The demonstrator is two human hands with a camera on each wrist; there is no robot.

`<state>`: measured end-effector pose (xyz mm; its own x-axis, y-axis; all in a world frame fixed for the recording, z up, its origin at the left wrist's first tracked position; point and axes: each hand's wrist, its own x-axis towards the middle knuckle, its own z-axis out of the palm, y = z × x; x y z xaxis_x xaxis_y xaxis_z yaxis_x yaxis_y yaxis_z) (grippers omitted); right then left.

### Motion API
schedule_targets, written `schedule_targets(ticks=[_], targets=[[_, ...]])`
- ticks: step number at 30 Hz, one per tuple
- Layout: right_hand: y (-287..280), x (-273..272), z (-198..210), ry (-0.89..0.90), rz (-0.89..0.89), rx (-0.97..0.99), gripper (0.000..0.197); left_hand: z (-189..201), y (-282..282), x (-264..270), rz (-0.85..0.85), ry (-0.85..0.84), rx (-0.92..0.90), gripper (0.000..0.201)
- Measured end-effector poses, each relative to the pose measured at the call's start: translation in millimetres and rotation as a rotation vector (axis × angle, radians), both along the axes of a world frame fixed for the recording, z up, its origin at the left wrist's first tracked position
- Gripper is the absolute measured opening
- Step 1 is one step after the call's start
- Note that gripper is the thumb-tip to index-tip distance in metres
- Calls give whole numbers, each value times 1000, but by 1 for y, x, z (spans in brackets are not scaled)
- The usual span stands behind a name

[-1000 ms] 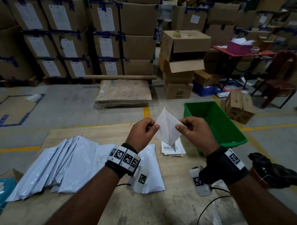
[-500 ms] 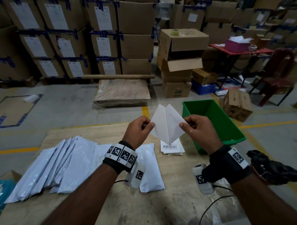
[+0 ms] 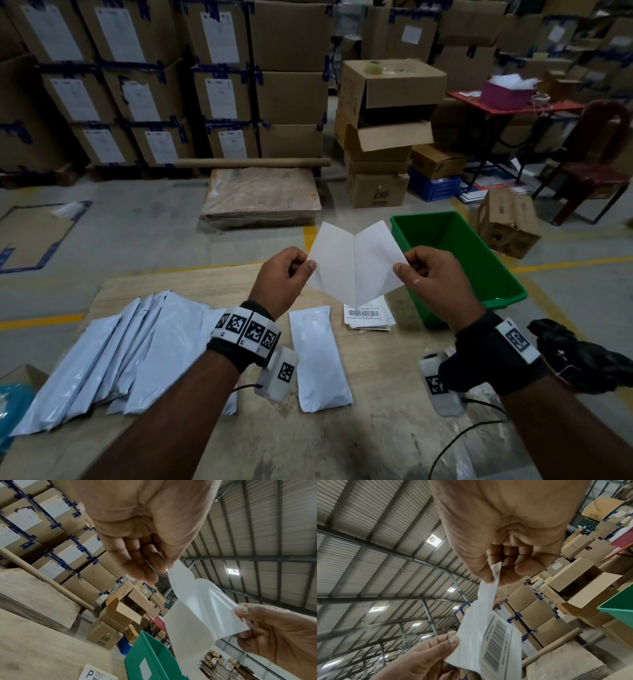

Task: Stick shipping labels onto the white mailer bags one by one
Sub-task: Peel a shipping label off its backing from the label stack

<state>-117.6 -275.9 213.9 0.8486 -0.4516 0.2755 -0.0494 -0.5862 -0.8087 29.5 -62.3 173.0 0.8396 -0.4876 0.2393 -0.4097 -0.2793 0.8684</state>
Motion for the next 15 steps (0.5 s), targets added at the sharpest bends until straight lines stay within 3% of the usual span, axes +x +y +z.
schedule_targets(ticks=[15], targets=[[-21,-17,-5,18,-108,-9,19,-4,8,9,19,2,22,16]])
